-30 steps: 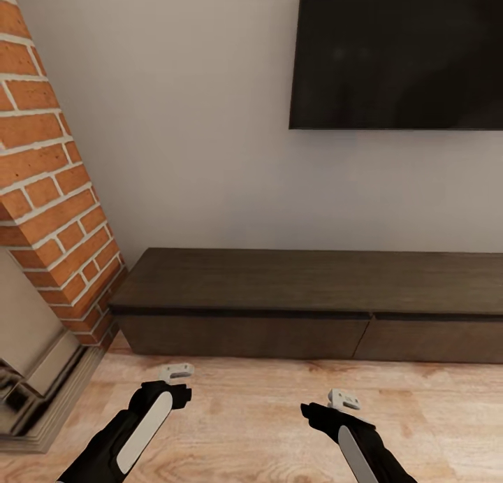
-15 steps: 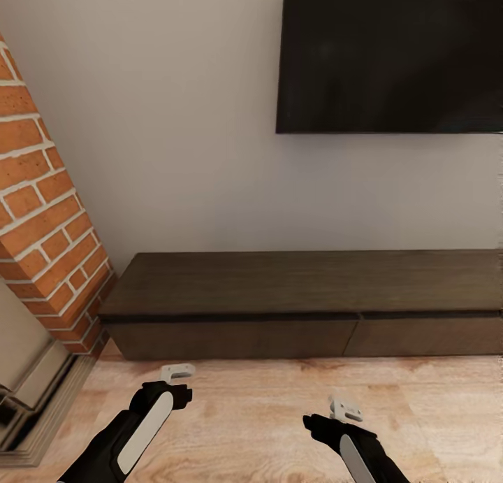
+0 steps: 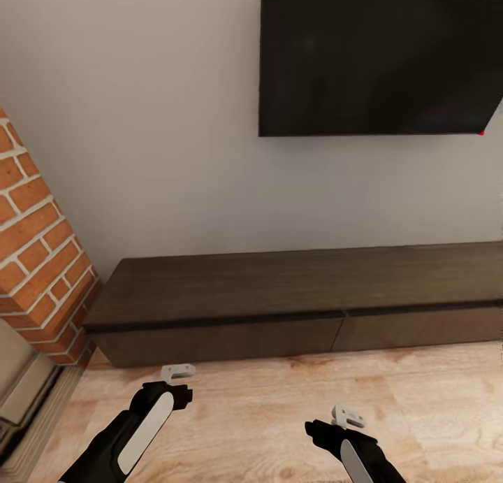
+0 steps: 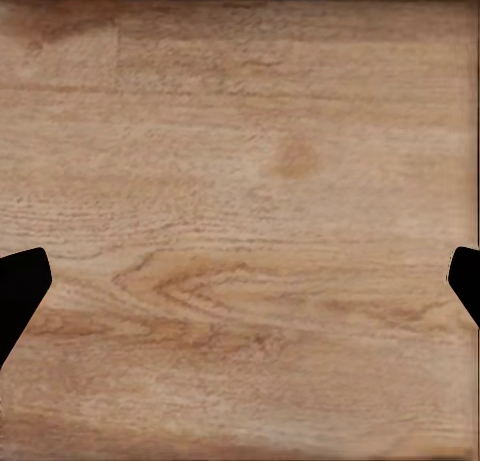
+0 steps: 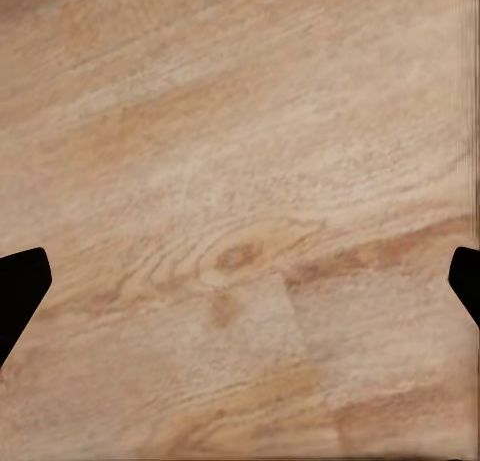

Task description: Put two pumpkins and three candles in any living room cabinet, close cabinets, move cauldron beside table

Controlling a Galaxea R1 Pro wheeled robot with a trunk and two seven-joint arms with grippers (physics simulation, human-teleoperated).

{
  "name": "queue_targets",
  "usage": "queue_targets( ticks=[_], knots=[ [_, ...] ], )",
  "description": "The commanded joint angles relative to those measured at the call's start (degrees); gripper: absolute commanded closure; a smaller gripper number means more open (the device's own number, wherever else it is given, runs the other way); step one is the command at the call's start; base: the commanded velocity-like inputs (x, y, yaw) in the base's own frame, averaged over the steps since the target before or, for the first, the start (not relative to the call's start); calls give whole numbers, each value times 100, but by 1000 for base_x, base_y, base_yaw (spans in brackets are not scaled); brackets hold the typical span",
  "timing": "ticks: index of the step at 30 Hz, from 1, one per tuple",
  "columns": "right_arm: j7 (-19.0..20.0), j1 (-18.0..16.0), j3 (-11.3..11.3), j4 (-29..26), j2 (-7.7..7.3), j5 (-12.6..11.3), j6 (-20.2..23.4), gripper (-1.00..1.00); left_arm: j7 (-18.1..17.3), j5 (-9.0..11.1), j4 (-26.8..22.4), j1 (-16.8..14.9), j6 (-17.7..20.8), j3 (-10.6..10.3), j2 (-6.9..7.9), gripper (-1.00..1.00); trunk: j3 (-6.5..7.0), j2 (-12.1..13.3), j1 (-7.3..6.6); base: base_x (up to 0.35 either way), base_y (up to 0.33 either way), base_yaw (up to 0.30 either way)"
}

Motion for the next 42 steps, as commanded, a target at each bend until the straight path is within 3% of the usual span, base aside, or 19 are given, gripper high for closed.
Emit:
queue_targets(
  ticks=[1,10,18,26,42],
  knots=[
    [-61,-2,14,-10,-2,-58,18,-100,60,58,-9,-6,2,-17,7,-100,5,39,-23,0,0,-124],
    [-66,-2,-4,-7,-2,-69,12,-100,57,60,-12,-5,2,-22,8,-100,90,400,-221,0,0,-120],
    [-63,-2,-10,-4,-2,-91,-70,-100,52,59,-14,-5,2,-19,7,-100,23,400,-221,0,0,-145],
    [-23,-2,-347,-4,-2,-123,-80,-100,51,58,-15,-6,2,-19,7,-100,-35,400,-221,0,0,-192],
    [-19,-2,-376,29,-2,-126,-80,-100,68,61,-10,-7,2,-23,7,-100,-121,400,-221,0,0,-230]
  ],
)
